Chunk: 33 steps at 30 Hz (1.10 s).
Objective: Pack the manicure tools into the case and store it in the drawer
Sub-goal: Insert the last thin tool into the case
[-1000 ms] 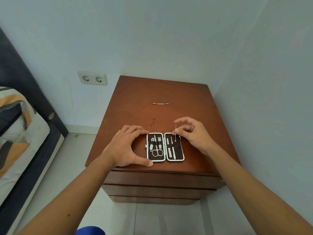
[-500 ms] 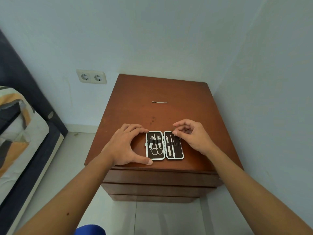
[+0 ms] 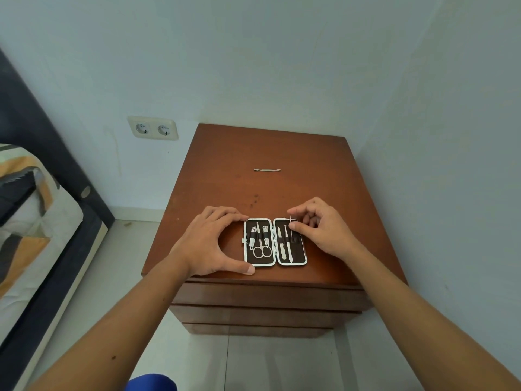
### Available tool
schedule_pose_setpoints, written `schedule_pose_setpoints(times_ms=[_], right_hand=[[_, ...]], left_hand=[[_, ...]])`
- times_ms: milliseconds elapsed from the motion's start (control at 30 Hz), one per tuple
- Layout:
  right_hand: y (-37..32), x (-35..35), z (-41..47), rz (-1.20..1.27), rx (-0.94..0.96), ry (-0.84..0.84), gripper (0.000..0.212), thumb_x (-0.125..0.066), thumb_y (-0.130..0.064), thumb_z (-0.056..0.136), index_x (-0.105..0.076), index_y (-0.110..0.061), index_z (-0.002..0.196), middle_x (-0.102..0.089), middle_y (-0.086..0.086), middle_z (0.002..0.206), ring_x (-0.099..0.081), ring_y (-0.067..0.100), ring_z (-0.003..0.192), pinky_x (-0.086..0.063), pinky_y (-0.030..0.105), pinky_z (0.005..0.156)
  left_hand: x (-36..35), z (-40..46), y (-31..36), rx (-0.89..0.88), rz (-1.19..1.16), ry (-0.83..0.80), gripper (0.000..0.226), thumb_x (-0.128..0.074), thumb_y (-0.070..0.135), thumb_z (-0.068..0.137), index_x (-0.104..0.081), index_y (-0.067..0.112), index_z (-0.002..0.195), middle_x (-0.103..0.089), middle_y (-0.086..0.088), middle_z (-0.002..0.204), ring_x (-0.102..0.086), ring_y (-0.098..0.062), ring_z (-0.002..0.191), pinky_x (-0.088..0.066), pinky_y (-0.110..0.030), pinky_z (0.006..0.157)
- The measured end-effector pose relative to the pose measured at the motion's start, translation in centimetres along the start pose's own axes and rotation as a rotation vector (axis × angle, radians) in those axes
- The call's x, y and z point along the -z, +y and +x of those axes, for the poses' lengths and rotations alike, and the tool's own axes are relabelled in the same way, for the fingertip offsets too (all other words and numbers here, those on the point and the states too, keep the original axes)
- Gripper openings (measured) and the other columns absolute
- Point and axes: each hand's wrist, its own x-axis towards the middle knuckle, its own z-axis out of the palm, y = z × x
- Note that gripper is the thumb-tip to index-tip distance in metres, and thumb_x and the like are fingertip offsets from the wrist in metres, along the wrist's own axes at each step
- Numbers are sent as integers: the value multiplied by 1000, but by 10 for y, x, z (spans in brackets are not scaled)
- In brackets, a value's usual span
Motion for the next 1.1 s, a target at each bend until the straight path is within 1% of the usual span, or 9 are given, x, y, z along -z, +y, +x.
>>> schedule_pose_setpoints(times_ms=[167, 333, 433, 500, 600, 767, 867, 933, 1100], right_hand=[[-5, 1, -5, -167, 56, -34, 34, -80, -26, 90, -75, -28, 123, -58, -7, 106, -58, 10, 86, -50, 18, 78], [-6, 14, -14, -281, 64, -182, 60, -81, -46, 86, -61, -36, 141, -49, -14, 122, -55, 1, 101, -44, 10, 86], [-7, 21, -16, -391, 64, -271, 67, -76, -54, 87, -54, -39, 148, -42, -21, 127, -54, 2, 107, -44, 14, 88], [-9, 23, -16, -432, 75, -289, 64, -75, -54, 88, -55, -38, 147, -41, -21, 128, -54, 1, 107, -41, 13, 84], [-10, 23, -18, -450, 110, -291, 56, -73, -53, 90, -63, -32, 141, -43, -19, 127, -52, -4, 104, -42, 16, 89], [-5, 20, -21, -393, 94, -261, 50, -75, -51, 88, -68, -33, 134, -46, -18, 125, -50, -8, 108, -38, 11, 89], [-3, 16, -24, -357, 100, -217, 48, -71, -61, 86, -72, -37, 127, -48, -19, 123, -52, -1, 114, -44, 19, 95], [-1, 14, -25, -343, 104, -197, 42, -73, -59, 85, -73, -39, 122, -49, -19, 123, -53, 3, 115, -47, 27, 97], [-2, 16, -27, -307, 86, -225, 35, -78, -57, 81, -73, -46, 114, -47, -20, 126, -51, 6, 124, -47, 35, 106]], left_hand=[[0, 0, 1, -2, -5, 2, 119, -73, 98, 49, -46, 42, 151, -41, 26, 151, -29, -1, 139, -34, -38, 119], [1, -1, 2, -3, -6, 8, 119, -73, 98, 49, -46, 42, 151, -41, 27, 151, -29, 0, 138, -34, -36, 118], [0, -1, 1, -5, -8, 8, 118, -75, 96, 50, -46, 41, 151, -41, 27, 150, -29, 1, 137, -33, -36, 118], [0, -1, 1, -2, -9, 7, 119, -74, 98, 49, -47, 42, 151, -41, 27, 150, -29, 0, 138, -34, -37, 119], [1, -1, 2, 3, -11, 2, 119, -72, 98, 49, -46, 42, 151, -41, 27, 151, -29, 0, 139, -34, -37, 119], [1, -1, 2, 0, -7, 8, 118, -75, 96, 50, -46, 42, 151, -41, 26, 152, -29, 1, 139, -33, -36, 119], [1, -1, 2, 3, -6, 4, 118, -75, 96, 50, -46, 42, 152, -40, 26, 153, -28, 1, 139, -33, -36, 119], [1, -1, 2, 9, -5, -1, 119, -75, 96, 50, -45, 42, 152, -40, 26, 154, -28, 0, 140, -33, -37, 119], [2, -1, 3, 11, 1, 2, 120, -74, 97, 50, -45, 41, 152, -40, 25, 153, -28, 0, 140, -33, -36, 119]])
